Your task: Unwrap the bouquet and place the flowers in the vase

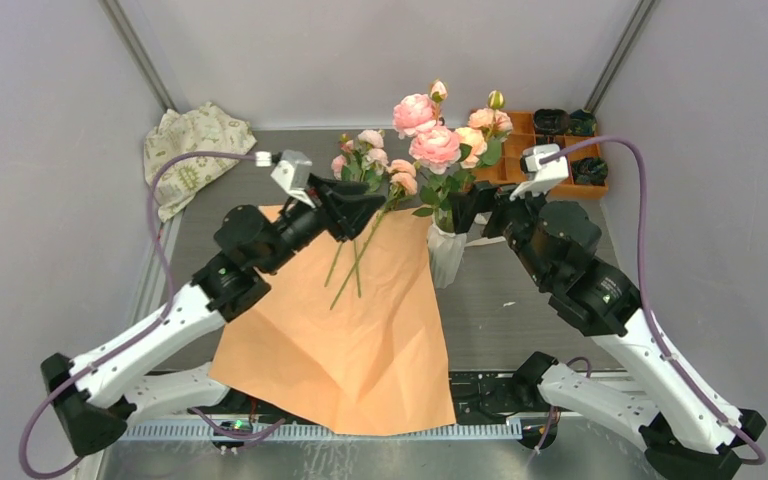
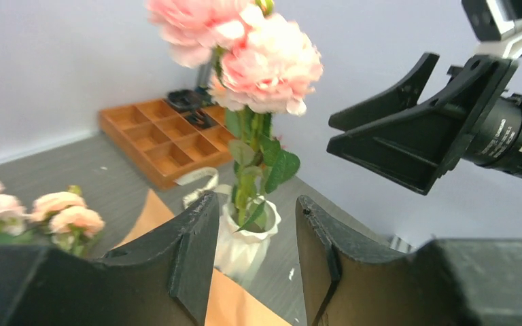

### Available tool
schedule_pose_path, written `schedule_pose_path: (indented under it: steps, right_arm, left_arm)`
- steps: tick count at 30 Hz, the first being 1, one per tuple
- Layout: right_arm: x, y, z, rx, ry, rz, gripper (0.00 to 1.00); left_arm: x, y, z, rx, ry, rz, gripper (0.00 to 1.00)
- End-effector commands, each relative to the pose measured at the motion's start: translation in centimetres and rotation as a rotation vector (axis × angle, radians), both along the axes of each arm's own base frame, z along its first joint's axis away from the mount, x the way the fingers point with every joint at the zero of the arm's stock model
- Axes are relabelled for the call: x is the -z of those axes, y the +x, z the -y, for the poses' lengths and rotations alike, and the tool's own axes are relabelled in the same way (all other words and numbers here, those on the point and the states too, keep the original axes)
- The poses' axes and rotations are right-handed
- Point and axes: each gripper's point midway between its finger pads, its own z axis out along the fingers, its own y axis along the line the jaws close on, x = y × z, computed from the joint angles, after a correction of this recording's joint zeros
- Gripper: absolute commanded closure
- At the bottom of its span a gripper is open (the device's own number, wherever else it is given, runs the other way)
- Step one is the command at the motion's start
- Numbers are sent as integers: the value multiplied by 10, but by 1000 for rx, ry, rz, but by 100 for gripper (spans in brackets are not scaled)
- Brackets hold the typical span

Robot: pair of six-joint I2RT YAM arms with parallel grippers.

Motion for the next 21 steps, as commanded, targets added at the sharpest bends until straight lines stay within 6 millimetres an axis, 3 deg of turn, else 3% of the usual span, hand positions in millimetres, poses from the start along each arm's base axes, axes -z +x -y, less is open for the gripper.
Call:
schedule_pose_path:
  steps: [1,6,9,12,14,17,21]
  right_arm:
    - [-50,-9,-35,-177,87,72,0]
    - [-67,-20,-102,-379,18,49,0]
    - [-58,-38,-155,-434,-147,73,1]
    - [-46,-46,-206,-533,-176,6,1]
    - [-27,-43,-236,-566,-185,-63,1]
    - [11,-26,-277,-542,-249,-182,0]
    - [71,5,-306,-418,-403,-334,1]
  left_arm:
    - [-19,5,-60,-242,-17,25,54]
    - [-24,3,-118,-455,-38,5,57]
    - [-23,1,-165,-627,-86,-26,60]
    - [-18,-7,-214,-803,-145,-66,62]
    - [-13,-13,-242,-905,-160,-89,64]
    - [-3,-22,-268,-996,-140,-119,67]
    - [4,-32,-290,-1054,-124,-147,72]
